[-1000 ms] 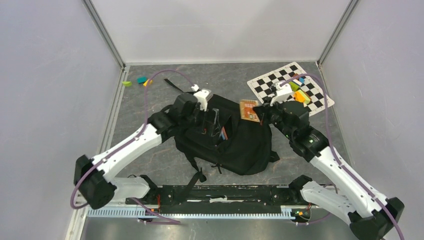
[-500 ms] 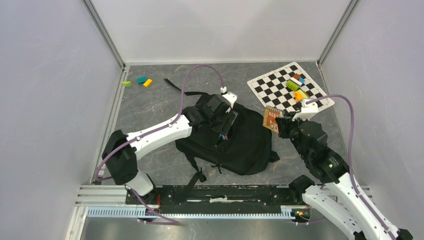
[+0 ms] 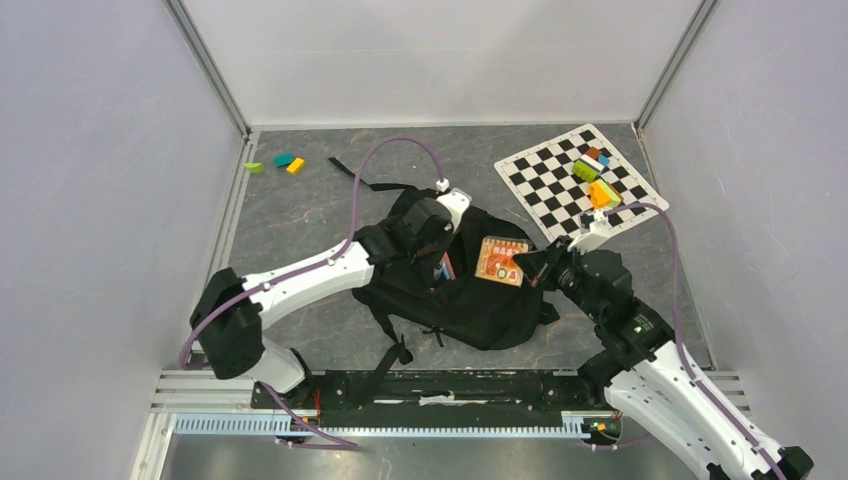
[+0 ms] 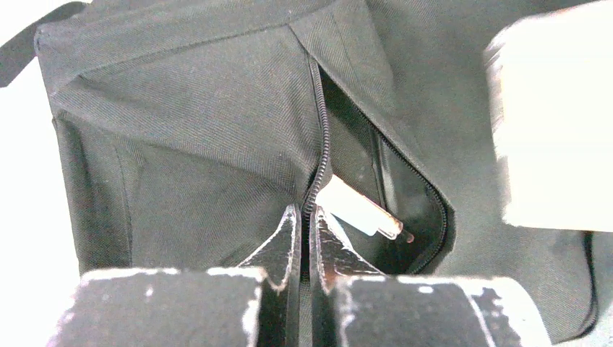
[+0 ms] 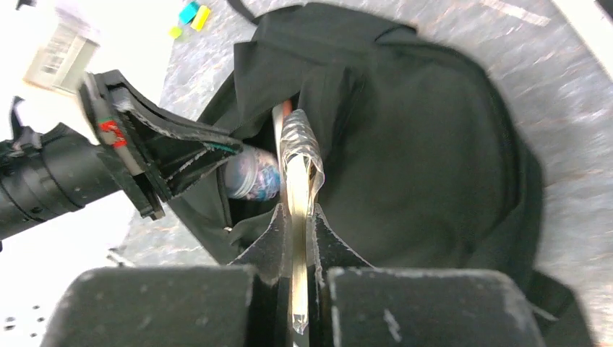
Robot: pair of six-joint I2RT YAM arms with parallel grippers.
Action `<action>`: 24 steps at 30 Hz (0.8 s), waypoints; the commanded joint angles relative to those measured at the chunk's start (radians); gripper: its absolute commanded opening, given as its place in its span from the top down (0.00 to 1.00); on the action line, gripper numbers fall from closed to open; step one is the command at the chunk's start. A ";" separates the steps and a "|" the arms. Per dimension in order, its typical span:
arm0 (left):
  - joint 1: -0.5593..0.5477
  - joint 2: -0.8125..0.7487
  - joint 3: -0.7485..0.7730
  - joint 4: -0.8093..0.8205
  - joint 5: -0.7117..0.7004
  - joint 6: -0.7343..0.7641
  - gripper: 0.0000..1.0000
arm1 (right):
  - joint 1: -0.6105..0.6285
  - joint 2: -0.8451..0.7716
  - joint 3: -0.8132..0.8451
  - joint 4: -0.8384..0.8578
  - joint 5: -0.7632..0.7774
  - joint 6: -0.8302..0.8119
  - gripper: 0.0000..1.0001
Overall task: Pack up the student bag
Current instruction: Place the stationery in the student bag.
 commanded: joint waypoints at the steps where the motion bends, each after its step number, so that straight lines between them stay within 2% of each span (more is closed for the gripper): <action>1: 0.000 -0.115 -0.047 0.142 0.028 0.033 0.98 | 0.001 -0.028 -0.118 0.223 -0.141 0.268 1.00; 5: 0.000 -0.168 -0.080 0.189 0.066 0.014 0.98 | 0.003 -0.035 -0.176 0.330 -0.164 0.368 1.00; 11: 0.000 -0.154 -0.059 0.164 0.088 -0.009 0.98 | 0.003 -0.008 -0.179 0.412 -0.166 0.441 1.00; 24: -0.001 -0.146 -0.067 0.173 0.099 -0.027 0.98 | 0.013 0.040 -0.214 0.451 -0.105 0.456 1.00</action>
